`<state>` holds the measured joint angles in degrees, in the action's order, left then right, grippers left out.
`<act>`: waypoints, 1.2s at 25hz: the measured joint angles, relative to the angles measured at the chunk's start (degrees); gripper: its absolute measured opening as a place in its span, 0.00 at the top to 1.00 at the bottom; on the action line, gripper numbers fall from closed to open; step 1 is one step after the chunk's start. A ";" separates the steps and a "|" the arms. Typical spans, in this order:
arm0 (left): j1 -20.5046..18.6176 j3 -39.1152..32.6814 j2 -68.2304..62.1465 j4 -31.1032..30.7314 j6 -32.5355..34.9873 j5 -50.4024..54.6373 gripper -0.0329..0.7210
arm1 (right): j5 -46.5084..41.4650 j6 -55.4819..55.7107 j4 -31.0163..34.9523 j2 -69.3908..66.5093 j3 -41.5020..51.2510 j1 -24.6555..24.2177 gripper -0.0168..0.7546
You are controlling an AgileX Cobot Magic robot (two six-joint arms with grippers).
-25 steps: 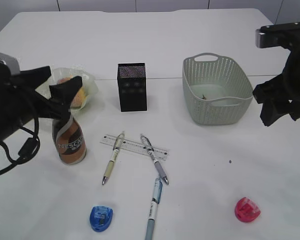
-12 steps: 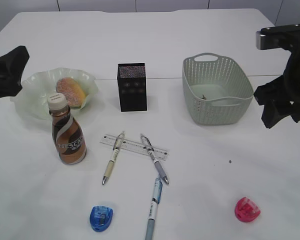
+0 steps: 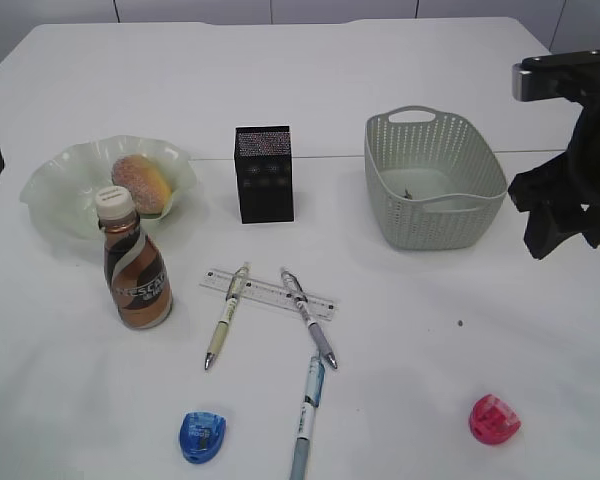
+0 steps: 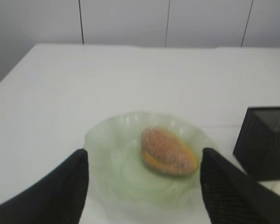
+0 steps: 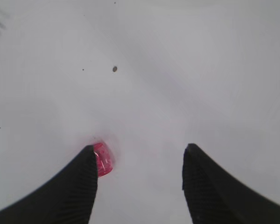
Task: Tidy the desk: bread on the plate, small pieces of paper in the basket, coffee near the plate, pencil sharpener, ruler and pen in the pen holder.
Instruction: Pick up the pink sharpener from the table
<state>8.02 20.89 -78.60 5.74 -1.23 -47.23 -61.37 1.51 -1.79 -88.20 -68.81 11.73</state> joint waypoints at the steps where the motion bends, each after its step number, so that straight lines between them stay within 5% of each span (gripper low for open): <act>1: -0.74 0.00 0.38 0.22 0.00 3.42 0.24 | 0.00 0.00 0.11 0.00 0.00 0.00 0.43; 15: -1.99 0.50 7.66 2.08 -1.49 53.92 0.25 | -0.33 0.00 3.80 0.00 0.00 0.00 0.43; 25: -1.74 17.56 7.86 4.29 -0.53 95.74 0.28 | -3.91 0.54 4.05 0.00 0.00 0.00 0.43; 30: -1.74 22.59 7.86 4.90 2.48 104.23 0.28 | -3.91 0.54 4.15 0.00 0.00 0.00 0.43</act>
<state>6.29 43.48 -70.73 10.64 1.26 56.99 -65.28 2.05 2.36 -88.20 -68.81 11.73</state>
